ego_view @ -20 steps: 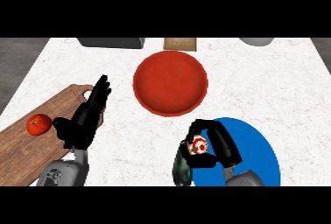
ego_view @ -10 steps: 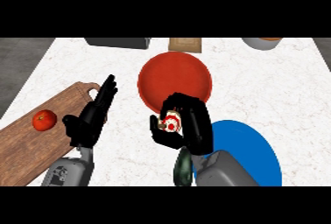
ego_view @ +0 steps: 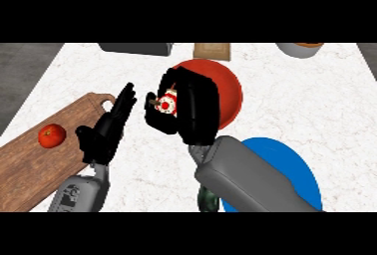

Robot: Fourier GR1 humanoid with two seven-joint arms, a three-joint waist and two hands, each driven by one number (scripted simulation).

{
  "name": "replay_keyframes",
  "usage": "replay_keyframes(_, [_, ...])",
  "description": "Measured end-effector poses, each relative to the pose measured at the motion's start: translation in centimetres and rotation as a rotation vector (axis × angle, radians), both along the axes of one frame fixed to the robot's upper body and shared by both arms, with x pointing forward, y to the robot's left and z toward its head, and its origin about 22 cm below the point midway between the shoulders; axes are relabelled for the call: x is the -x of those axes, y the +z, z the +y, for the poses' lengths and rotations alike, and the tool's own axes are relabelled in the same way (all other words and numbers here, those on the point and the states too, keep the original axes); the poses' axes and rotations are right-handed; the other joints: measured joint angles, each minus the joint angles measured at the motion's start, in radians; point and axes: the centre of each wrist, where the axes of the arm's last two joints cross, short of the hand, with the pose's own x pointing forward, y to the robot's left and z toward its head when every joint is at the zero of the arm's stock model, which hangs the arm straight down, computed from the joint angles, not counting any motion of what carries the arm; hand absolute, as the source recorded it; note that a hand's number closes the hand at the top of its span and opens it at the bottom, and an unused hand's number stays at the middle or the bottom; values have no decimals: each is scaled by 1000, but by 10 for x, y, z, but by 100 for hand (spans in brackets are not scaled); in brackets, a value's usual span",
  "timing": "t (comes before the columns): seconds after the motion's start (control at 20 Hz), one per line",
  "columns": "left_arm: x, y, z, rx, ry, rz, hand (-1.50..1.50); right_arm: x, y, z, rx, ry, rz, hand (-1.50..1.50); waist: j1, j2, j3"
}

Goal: Pick the cupcake from the plate and place it in the bowl

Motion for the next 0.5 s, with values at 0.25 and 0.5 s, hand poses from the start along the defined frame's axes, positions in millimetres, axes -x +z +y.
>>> replay_keyframes(0.25, [-1,1,-5,1,-4,-7,0,-17,46,27,56,-109,-6,150,7,3,1])
replay_keyframes(0.5, [-6,1,-2,-4,2,-15,0,-35,76,46,142,-194,-13,150,4,14,3])
